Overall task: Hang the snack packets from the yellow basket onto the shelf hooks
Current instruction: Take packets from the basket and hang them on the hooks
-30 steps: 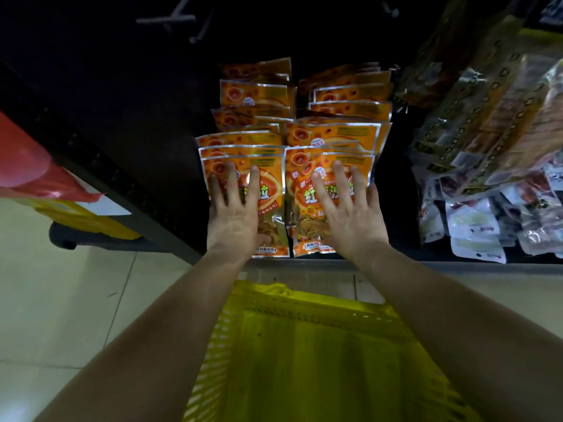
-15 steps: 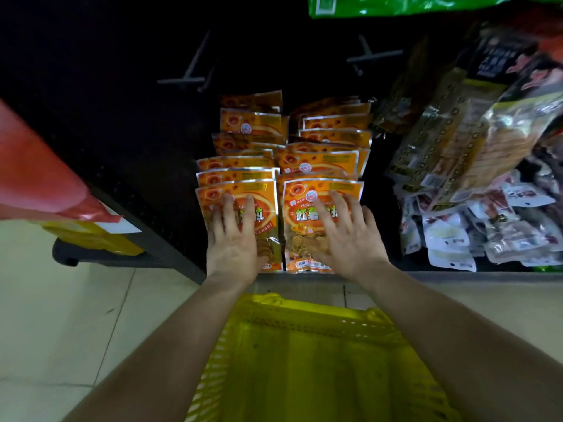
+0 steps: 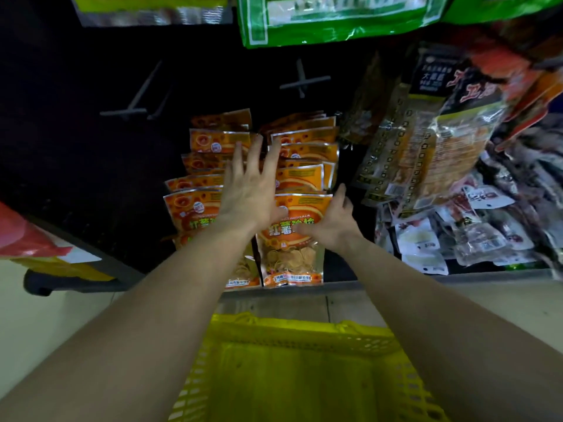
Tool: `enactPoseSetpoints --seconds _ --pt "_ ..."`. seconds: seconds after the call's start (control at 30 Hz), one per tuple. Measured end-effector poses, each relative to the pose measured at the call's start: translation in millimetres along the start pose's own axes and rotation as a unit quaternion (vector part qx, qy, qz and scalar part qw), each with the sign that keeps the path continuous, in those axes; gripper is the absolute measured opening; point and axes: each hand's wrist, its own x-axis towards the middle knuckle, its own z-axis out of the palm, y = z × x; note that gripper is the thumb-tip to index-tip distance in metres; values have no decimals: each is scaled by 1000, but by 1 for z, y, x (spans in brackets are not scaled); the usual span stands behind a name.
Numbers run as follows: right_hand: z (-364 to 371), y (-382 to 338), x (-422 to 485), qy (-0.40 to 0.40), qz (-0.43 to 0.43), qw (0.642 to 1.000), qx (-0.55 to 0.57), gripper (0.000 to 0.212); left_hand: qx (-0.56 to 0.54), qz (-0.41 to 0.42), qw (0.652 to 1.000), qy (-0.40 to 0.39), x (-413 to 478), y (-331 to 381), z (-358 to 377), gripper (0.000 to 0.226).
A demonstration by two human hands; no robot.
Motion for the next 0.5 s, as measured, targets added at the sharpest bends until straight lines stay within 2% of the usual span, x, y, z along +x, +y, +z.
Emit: enactPoseSetpoints --seconds 0.07,0.13,0.23,0.3,0.43,0.5 --pt "8 4 10 -12 16 999 48 139 25 5 998 -49 18 -5 2 135" --pt "17 9 14 -23 -7 994 108 128 39 6 997 -73 25 -13 5 127" --pt "29 8 16 -59 -29 988 141 101 27 -9 996 -80 22 -23 8 116" --pt "29 4 15 -63 -42 987 139 93 26 -11 998 -64 18 -28 9 116" --pt "17 12 16 16 -6 997 72 124 14 33 998 -43 20 -22 10 125" --pt "9 18 20 25 -5 999 43 139 18 55 997 -52 25 -15 11 126"
